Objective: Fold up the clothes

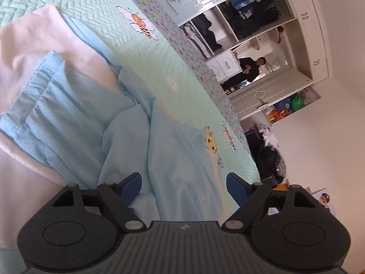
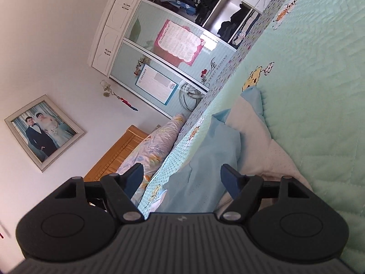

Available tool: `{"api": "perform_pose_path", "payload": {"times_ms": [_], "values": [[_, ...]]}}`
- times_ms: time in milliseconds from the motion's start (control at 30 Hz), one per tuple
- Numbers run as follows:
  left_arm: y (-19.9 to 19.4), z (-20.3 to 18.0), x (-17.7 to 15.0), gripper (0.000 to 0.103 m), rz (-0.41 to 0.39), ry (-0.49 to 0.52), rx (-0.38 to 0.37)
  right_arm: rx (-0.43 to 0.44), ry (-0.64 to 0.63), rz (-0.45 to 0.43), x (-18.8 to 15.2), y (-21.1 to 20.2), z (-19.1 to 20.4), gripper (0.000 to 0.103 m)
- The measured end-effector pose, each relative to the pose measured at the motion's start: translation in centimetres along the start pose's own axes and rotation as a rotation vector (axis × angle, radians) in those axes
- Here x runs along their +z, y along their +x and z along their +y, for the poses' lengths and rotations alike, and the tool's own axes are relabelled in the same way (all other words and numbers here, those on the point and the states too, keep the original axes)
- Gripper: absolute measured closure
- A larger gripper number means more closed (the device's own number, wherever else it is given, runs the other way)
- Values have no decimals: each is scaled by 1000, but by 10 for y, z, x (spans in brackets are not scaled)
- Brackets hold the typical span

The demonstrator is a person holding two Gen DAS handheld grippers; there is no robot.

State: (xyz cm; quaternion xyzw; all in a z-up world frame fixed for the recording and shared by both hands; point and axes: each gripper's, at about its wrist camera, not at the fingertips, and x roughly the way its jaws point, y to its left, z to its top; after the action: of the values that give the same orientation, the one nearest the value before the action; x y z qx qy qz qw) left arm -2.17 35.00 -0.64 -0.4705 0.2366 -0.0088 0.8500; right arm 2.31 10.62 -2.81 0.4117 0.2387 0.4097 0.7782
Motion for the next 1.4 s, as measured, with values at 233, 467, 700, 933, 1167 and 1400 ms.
{"api": "perform_pose_path", "payload": {"times_ms": [233,467,700,933,1167,1400], "values": [[-23,1,11,20,-60,5,78,25,35,-3,0,0,-5,26],[8,-18,8,21,26,35,82,45,60,-5,0,-1,-7,24],[39,-8,4,30,75,7,87,61,75,-4,1,0,-9,22],[46,2,3,103,96,-31,40,73,87,-3,2,0,-11,21],[22,-37,14,103,64,140,104,71,86,1,2,0,-10,21],[12,-77,27,102,85,269,122,30,11,50,0,8,0,18]]}}
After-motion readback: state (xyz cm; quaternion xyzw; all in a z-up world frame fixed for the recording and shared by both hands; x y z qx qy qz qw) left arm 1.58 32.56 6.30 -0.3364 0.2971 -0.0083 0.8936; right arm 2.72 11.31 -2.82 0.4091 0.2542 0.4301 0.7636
